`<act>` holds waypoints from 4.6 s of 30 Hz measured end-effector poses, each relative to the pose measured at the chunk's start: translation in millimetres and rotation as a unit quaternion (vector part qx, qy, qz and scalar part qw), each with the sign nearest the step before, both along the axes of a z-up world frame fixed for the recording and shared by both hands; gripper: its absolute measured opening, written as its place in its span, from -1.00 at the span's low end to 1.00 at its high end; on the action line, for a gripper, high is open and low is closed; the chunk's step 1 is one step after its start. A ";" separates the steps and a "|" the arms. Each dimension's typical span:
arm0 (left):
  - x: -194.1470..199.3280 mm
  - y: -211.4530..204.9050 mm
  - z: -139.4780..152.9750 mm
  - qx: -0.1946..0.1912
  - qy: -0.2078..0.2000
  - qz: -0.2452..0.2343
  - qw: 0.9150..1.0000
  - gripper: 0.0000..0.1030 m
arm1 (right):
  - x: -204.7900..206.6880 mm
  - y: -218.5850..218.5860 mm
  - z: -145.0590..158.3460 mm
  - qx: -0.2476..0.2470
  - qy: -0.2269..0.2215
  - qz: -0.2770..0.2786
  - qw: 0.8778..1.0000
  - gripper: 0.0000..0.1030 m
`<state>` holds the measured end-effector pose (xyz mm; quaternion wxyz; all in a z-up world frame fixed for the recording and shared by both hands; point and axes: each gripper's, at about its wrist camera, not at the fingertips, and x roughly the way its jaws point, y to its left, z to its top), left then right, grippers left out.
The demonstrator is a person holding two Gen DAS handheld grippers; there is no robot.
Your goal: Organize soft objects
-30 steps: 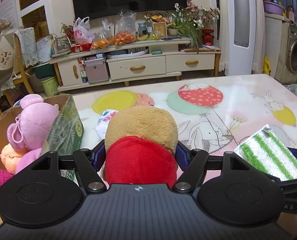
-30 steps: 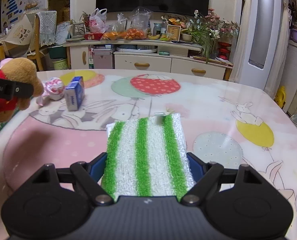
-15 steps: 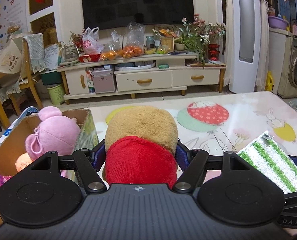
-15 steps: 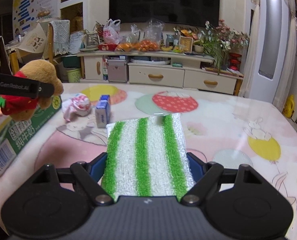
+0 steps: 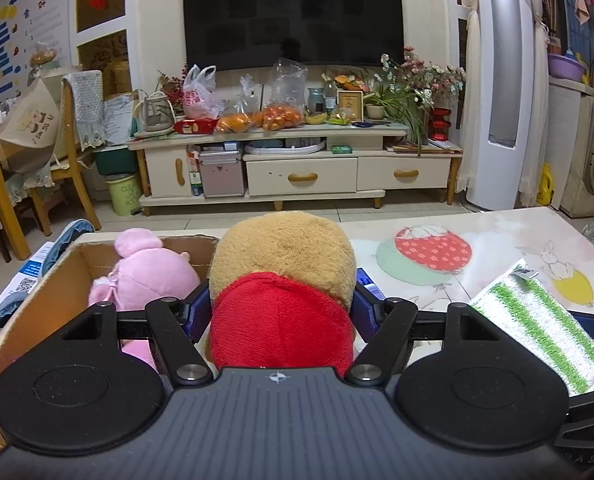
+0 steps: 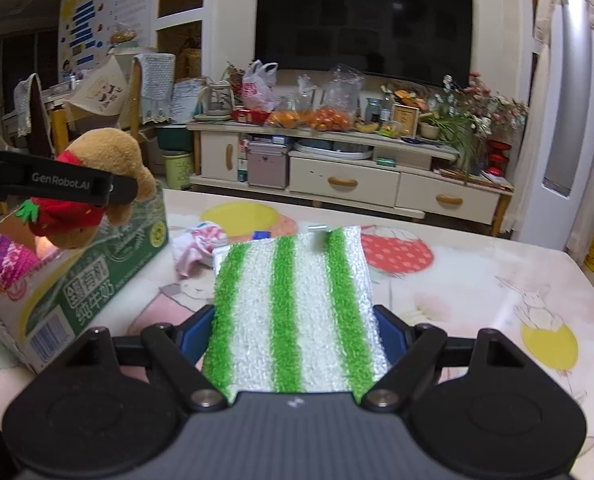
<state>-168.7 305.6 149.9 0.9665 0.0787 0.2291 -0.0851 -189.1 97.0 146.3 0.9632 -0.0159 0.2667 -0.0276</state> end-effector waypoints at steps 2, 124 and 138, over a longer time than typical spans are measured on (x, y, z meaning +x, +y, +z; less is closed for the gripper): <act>-1.2 6.1 3.4 -0.003 -0.002 0.004 1.000 0.67 | 3.1 5.8 2.5 -0.001 -0.002 0.008 1.000 0.59; 41.9 99.3 16.1 0.007 0.030 0.094 0.995 0.95 | 51.9 113.2 -2.2 0.022 -0.017 0.217 0.976 0.98; 41.0 99.7 11.9 0.025 0.034 0.063 0.997 0.96 | 54.1 78.0 -11.9 0.043 -0.012 0.158 0.986 0.98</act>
